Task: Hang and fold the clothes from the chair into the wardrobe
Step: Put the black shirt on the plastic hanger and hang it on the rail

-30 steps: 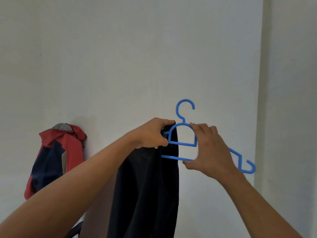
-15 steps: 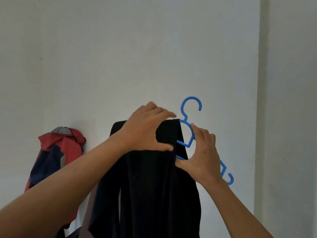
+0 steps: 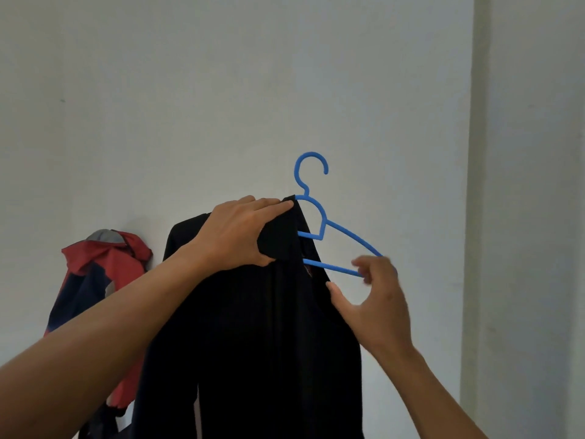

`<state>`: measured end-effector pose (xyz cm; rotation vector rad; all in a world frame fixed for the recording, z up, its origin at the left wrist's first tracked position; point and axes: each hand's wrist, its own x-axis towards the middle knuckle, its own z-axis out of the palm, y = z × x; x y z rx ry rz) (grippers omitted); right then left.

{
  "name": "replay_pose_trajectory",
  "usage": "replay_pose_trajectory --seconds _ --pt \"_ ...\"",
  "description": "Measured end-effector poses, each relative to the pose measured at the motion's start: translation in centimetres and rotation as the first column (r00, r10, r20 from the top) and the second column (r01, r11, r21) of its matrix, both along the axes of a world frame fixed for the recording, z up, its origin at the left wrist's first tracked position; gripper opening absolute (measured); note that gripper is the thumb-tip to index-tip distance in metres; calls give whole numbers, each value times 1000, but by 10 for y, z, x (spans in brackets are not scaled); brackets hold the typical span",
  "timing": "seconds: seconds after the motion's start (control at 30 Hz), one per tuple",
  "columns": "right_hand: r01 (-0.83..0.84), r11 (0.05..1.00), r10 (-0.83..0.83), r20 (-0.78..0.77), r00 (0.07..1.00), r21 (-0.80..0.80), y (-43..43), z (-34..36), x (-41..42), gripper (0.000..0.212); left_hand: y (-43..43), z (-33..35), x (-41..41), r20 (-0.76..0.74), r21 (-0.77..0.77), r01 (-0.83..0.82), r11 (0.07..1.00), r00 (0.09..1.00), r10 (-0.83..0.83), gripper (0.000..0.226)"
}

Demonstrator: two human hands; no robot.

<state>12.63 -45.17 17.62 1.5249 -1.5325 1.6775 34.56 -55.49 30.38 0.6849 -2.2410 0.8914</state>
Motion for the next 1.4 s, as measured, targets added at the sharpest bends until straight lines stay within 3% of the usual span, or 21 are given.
replay_pose_trajectory --seconds 0.1,0.2,0.27,0.43,0.5,0.53,0.67,0.87,1.0,1.1,1.17,1.23,1.4 --pt "-205 954 128 320 939 220 -8 -17 6 30 -2 3 2 -52 3 8 1000 999 -8 98" --pt "-358 893 214 443 870 273 -12 -22 1 20 -3 6 9 -71 -4 -3 1000 997 2 98" --pt "-442 873 271 548 792 207 -9 -19 -9 18 -5 7 18 -77 16 -8 1000 997 9 98" --pt "-553 828 400 783 477 -87 3 9 -49 22 -12 -3 42 -67 77 29 997 997 -24 98" --pt "-577 809 420 793 441 -107 6 21 -59 22 -14 -8 49 -76 86 35 996 997 -29 98" --pt "-581 810 418 777 472 -83 6 26 -61 21 -14 -10 51 -78 81 29 996 997 -23 99" --pt "-468 880 341 579 741 82 3 42 -50 13 -17 -16 49 -71 26 -23 999 997 25 100" --pt "-367 904 322 215 922 219 -6 53 -16 15 -8 -15 31 -137 9 8 1000 991 -6 96" --pt "-366 885 367 53 929 288 -6 70 -6 17 -2 -17 19 -177 43 28 999 984 -20 96" --pt "-119 954 174 -187 967 274 -3 87 -2 18 2 -17 8 -215 71 68 995 975 -51 97" --pt "65 988 -5 -385 923 143 -1 98 -5 37 6 -16 4 -274 108 92 990 960 -59 99" --pt "125 981 -24 -547 837 149 3 107 -10 61 9 -14 -1 -299 118 111 987 952 -71 100" --pt "266 935 -30 -695 719 235 5 123 -11 94 18 -9 -13 -277 72 152 986 953 -126 98"
